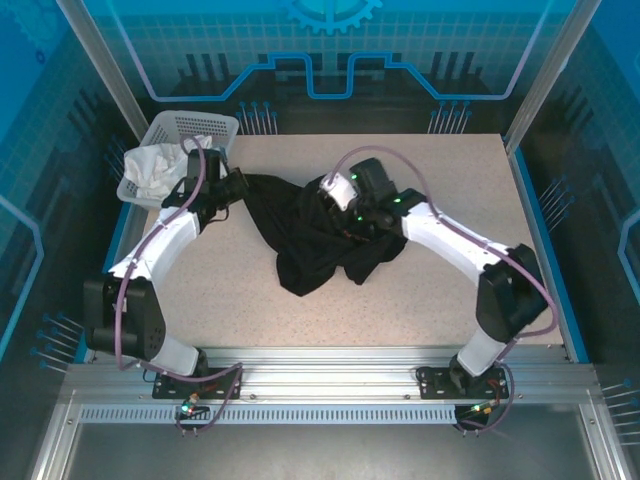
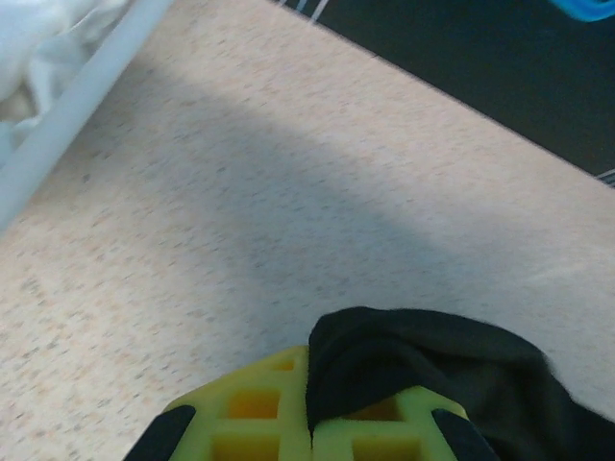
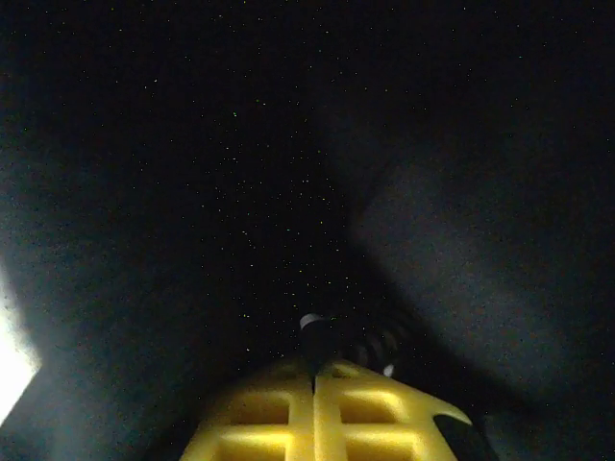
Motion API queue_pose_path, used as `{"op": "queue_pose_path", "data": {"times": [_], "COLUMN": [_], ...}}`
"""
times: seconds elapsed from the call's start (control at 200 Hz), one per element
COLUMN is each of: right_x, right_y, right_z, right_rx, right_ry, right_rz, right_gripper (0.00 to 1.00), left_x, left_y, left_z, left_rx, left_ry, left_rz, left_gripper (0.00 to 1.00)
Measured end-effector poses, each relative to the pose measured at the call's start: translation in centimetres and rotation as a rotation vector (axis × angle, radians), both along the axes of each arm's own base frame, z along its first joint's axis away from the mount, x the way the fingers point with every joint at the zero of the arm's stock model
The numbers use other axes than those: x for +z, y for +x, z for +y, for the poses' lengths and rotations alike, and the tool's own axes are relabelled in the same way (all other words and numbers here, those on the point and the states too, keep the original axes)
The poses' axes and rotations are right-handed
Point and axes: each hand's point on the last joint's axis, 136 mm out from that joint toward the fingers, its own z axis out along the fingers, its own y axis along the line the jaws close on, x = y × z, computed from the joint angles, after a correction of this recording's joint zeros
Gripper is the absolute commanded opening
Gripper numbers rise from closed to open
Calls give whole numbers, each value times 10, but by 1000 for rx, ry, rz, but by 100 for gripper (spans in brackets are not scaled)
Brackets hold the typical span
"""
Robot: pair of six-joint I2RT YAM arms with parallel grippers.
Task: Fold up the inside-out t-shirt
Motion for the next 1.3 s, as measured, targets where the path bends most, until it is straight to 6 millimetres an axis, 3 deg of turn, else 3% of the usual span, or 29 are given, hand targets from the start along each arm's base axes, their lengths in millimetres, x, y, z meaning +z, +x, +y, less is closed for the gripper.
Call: {"op": "queue_pose_path", "data": {"times": [0.12,0.185,0.275,0.435,0.48,0.55,0.655,0.755,0.835,0.915,1.005,1.045,1.161,1.261,1.301], "right_x": [65,87,96,91,89,84,74,68,64,60,55,53,51,51,55], "right_y": [5,1,-5,-7,-4,-1,-3,-3,-2,-1,-2,-2,-5,-7,-9], "right_z": [-5,0,9,10,10,14,18,17,16,17,20,21,24,22,19], "right_rx": [6,41,83,95,97,100,105,95,90,86,86,86,93,105,113], "right_ry": [223,295,352,450,460,452,428,406,394,385,376,372,362,348,349], "right_rz": [-63,-81,-73,-3,6,19,39,44,47,50,60,65,72,65,63], "right_gripper": [0,0,0,0,0,0,0,0,0,0,0,0,0,0,0], "left_x": [-38,-56,-79,-106,-112,-115,-97,-51,-3,32,53,56,49,31,22], "left_y": [-15,-22,-32,-48,-53,-63,-75,-84,-99,-115,-121,-119,-105,-83,-74], "left_z": [5,5,6,-2,-9,-22,-35,-44,-73,-110,-143,-154,-175,-168,-160], "left_rx": [16,17,24,3,-20,-64,-103,-136,-243,-370,-478,-510,-553,-502,-467], "left_ry": [5,6,6,-8,-18,-41,-76,-94,-96,-117,-123,-112,-64,-2,2], "left_rz": [81,121,169,195,194,190,139,10,-131,-217,-254,-255,-221,-157,-128], "left_gripper": [0,0,0,0,15,48,69,80,84,85,84,78,45,13,5]}}
